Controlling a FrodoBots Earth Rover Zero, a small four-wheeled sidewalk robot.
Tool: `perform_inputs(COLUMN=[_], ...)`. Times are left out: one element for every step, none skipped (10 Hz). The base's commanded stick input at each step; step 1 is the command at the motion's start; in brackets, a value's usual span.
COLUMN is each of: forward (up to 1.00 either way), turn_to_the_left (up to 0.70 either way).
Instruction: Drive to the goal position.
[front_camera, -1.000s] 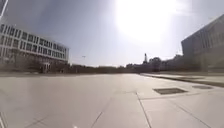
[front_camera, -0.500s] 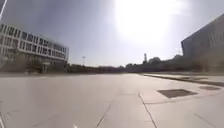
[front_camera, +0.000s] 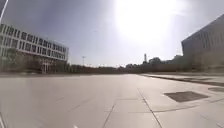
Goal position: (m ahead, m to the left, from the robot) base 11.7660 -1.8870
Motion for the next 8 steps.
perform_inputs(forward=[0.70,0.70,0.70,0.70,0.70,0.70,0.70,0.70], turn_to_the_left=[0.00,0.00,0.00,0.00,0.00,0.00,0.00,0.00])
